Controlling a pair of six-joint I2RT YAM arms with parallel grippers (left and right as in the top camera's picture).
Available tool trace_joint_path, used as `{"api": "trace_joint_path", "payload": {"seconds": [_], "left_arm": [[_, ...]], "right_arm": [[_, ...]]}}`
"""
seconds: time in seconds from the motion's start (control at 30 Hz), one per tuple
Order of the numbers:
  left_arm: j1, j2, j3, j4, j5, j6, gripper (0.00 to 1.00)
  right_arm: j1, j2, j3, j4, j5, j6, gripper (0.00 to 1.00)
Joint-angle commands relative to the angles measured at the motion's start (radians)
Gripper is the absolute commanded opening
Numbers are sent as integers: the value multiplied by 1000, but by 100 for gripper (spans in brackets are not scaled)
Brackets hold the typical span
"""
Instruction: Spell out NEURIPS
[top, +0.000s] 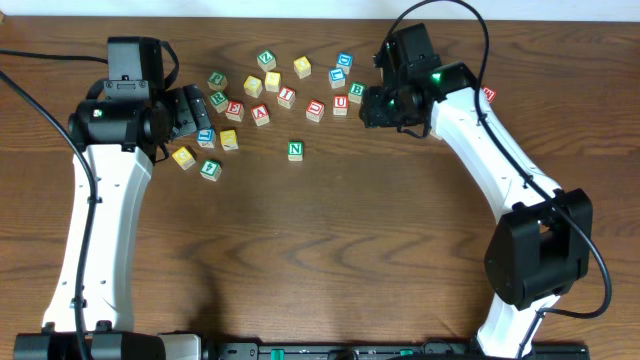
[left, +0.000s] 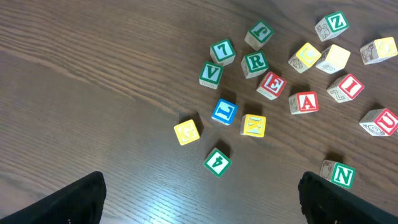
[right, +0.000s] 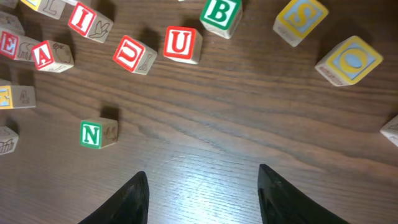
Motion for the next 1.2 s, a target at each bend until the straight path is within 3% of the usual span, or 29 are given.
{"api": "trace_joint_path", "payload": {"seconds": [0.0,0.17,1.17], "left_arm": [[3,4,1,-3,-13,-10,98],[3,4,1,-2,-12,-10,98],[3,4,1,2,-2,-70,98]], "right_arm": [[-13,-26,12,0,1,-23,52],[-14,-26,12,7,4,-27,56],[8,-26,12,71,-4,30,58]]}}
